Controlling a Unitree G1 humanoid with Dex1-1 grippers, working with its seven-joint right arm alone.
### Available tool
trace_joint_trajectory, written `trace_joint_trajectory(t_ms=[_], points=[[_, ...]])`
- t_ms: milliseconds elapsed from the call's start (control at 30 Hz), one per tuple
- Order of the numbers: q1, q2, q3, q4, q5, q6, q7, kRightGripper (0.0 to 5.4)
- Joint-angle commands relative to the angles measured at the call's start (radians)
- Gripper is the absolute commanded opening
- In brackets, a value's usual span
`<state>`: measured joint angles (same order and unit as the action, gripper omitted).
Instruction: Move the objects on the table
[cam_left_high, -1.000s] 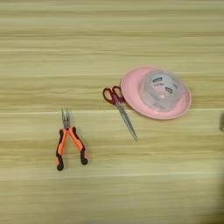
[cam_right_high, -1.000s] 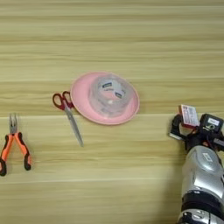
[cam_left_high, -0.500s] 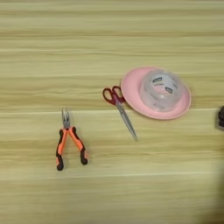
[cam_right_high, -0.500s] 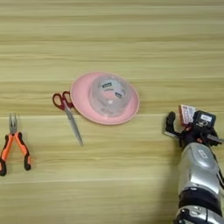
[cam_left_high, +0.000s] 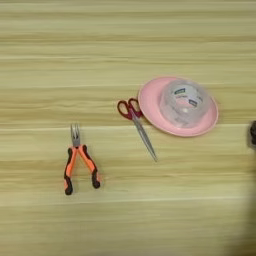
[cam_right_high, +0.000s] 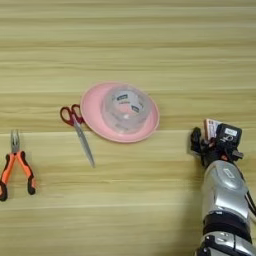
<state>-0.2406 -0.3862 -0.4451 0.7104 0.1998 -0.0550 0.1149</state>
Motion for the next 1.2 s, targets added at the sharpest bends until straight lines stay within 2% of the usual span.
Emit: trace_joint_trajectory(t_ms=[33,300,600,767,900,1200], points=[[-0.026,-0.026,0.006,-0.009,0.001,0.003,-0.003,2.91],[-0.026,-0.022,0.009,-0.017,0.003,0.004,-0.006,2.15],[-0.034,-0.021,0.013,-0.014,0.005,0.003,-0.005,2.10],[-0.025,-0.008,0.022,-0.061,0.005,0.014,-0.011,2.10],[-0.012,0.007,0.032,-0.134,0.005,0.026,-0.019,2.10],[0.043,0.079,0.090,-0.502,0.003,0.139,-0.056,2.10]])
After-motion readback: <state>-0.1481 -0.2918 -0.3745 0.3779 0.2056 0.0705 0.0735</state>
